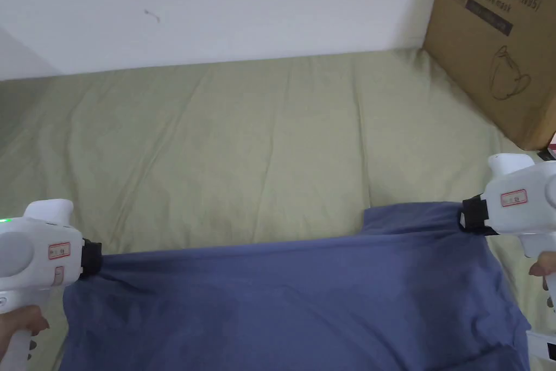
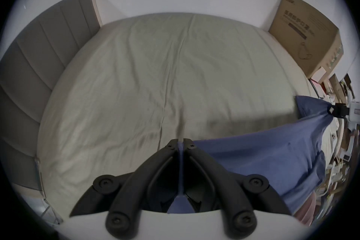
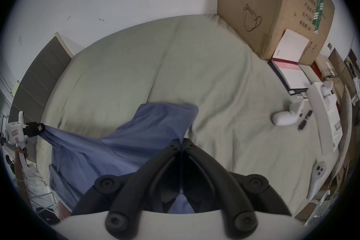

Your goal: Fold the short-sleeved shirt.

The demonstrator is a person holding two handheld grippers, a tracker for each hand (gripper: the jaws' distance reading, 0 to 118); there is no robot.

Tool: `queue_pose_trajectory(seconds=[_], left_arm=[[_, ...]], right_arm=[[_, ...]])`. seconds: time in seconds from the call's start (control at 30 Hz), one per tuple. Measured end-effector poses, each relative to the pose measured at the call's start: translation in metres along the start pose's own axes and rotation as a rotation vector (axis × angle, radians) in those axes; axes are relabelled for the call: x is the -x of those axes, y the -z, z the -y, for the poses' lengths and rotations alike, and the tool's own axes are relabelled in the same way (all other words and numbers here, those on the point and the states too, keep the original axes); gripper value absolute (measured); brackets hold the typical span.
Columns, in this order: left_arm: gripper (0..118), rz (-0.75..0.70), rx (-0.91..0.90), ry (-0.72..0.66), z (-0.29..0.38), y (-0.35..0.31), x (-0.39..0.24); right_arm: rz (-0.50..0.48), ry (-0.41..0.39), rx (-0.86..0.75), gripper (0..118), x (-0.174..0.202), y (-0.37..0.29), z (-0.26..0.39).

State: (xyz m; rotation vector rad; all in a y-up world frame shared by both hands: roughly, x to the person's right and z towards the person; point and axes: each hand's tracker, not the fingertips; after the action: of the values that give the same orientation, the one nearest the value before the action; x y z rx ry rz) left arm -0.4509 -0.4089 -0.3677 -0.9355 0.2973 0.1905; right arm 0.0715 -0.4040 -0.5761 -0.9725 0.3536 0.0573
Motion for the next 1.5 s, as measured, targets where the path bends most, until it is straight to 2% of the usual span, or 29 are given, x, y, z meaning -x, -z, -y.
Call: queue_pose_trajectory(seconds=[0.27,0.37,0.43,0.5,0.53,0.57,0.6,0.63,0.73,0.83,0.87,0.9,0.93,0.97,1.0,1.07,1.2,1.23,1.3,1.33,1.43,1.5], left_arm=[[2,0.019,0.001,0.042,0.09,-0.092,0.01],[2,0.038,0.051,0.026,0.128,-0.094,0.015],[2,0.037,0.124,0.039,0.15,-0.087,0.014],[6,0.032,0.131,0.068,0.168,-0.08,0.012],[23,0.032,0.138,0.071,0.175,-0.077,0.011],[49,0.027,0.152,0.057,0.18,-0.075,0.011],[79,0.022,0.169,0.045,0.184,-0.075,0.01],[103,0.005,0.182,0.046,0.185,-0.076,0.01],[106,0.004,0.148,0.032,0.183,-0.09,0.013],[103,0.036,0.113,-0.049,0.171,-0.104,0.016],[99,0.066,0.091,-0.073,0.169,-0.111,0.016],[84,0.094,0.072,-0.092,0.167,-0.116,0.015],[41,0.114,0.069,-0.108,0.166,-0.119,0.015],[4,0.122,0.071,-0.11,0.167,-0.118,0.014],[0,0.119,0.05,-0.114,0.171,-0.118,0.013],[0,0.129,0.065,-0.128,0.174,-0.115,0.014],[2,0.203,0.033,-0.291,0.186,-0.116,0.032],[26,0.223,0.031,-0.34,0.189,-0.115,0.04],[94,0.246,0.044,-0.412,0.195,-0.112,0.055],[117,0.257,0.057,-0.435,0.199,-0.108,0.06],[117,0.302,0.041,-0.516,0.211,-0.095,0.076],[117,0.349,0.091,-0.581,0.215,-0.08,0.081]], right_arm=[[-0.01,-0.013,0.01,0,-0.007,-0.093,0.098],[0.021,-0.037,0.085,0,-0.007,-0.1,0.145],[0.028,0.003,0.138,0,-0.009,-0.094,0.174],[0.039,-0.004,0.163,0,-0.008,-0.086,0.2],[0.055,-0.003,0.168,6,-0.007,-0.082,0.211],[0.051,0.005,0.168,24,-0.008,-0.08,0.217],[0.057,0.014,0.179,48,-0.007,-0.079,0.221],[0.095,0.027,0.185,71,-0.004,-0.079,0.223],[0.124,0.026,0.115,74,0.003,-0.093,0.215],[0.09,0.03,0.023,74,0.019,-0.112,0.198],[0.068,0.03,-0.006,71,0.028,-0.118,0.193],[0.048,0.016,-0.029,61,0.037,-0.122,0.189],[0.037,-0.008,-0.061,28,0.051,-0.127,0.185],[0.065,-0.021,-0.09,3,0.059,-0.128,0.183],[0.084,-0.018,-0.116,1,0.07,-0.129,0.182],[0.06,-0.033,-0.142,0,0.093,-0.128,0.181],[0.012,-0.05,-0.129,0,0.12,-0.115,0.18],[0.002,-0.053,-0.123,0,0.124,-0.11,0.18],[-0.024,-0.069,-0.114,0,0.138,-0.105,0.183],[-0.024,-0.074,-0.109,0,0.144,-0.101,0.185],[-0.041,-0.092,-0.079,0,0.157,-0.088,0.191],[-0.072,-0.083,-0.046,0,0.163,-0.081,0.196]])
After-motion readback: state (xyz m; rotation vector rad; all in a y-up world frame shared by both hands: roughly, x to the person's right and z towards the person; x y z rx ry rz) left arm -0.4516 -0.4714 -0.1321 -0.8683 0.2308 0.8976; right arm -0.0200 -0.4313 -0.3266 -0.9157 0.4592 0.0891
